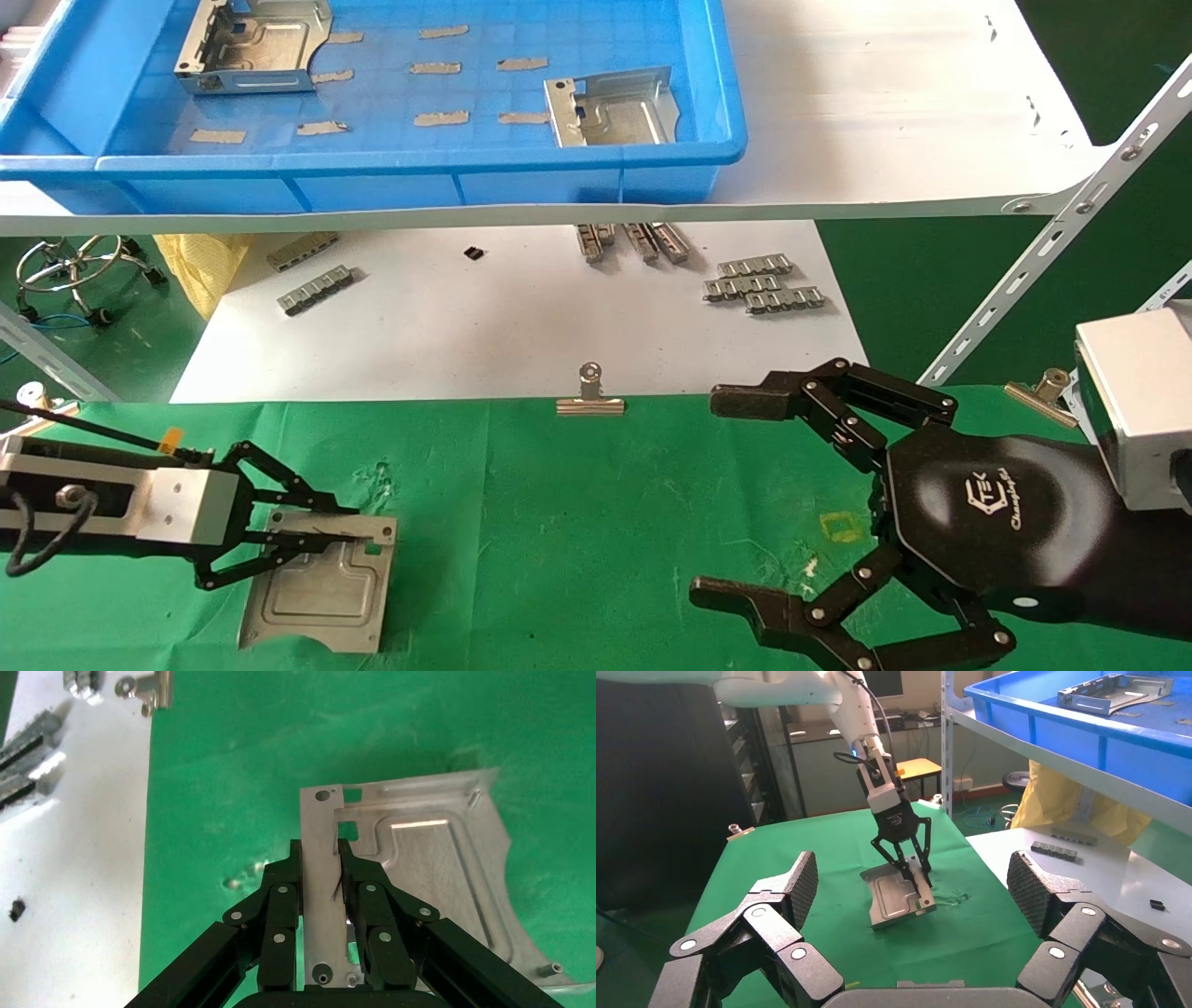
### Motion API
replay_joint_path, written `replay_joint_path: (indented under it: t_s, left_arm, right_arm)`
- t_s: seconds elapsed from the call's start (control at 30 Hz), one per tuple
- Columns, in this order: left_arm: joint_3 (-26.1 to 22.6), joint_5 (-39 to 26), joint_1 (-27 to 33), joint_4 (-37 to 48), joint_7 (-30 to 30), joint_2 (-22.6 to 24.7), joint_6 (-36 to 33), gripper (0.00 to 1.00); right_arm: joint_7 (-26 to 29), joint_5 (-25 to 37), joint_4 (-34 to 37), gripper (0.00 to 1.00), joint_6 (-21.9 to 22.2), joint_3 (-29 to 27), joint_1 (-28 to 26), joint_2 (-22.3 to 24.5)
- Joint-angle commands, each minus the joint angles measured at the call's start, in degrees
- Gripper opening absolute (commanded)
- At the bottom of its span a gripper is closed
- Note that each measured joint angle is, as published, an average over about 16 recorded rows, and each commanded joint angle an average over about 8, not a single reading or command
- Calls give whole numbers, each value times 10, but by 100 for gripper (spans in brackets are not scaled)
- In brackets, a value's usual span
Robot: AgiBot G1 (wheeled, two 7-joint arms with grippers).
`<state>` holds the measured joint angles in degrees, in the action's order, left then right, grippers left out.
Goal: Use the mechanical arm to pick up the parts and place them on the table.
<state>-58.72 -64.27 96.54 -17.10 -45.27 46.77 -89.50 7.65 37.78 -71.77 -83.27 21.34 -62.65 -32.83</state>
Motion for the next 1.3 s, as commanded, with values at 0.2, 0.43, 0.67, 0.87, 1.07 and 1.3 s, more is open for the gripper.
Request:
replay_joint_path:
  t_s: [0.2,0.43,0.67,0.87,1.07,1.3]
  left_arm:
    - [-2,1,10,48,-24,15,-2,100]
    - [22,55,5,84,29,14,-15,100]
    - [63,144,-38,103,138,11,-18,100]
    - [78,178,-63,102,173,7,-18,100]
    - [79,177,-63,99,171,7,-18,100]
    - [101,179,-81,55,196,-1,-14,100]
  right_arm:
    - [0,0,0,100,0,0,0,0]
    - [0,0,0,100,0,0,0,0]
    - [0,0,0,100,0,0,0,0]
    - [0,0,0,100,0,0,0,0]
    - [0,0,0,100,0,0,0,0]
    - [0,0,0,100,0,0,0,0]
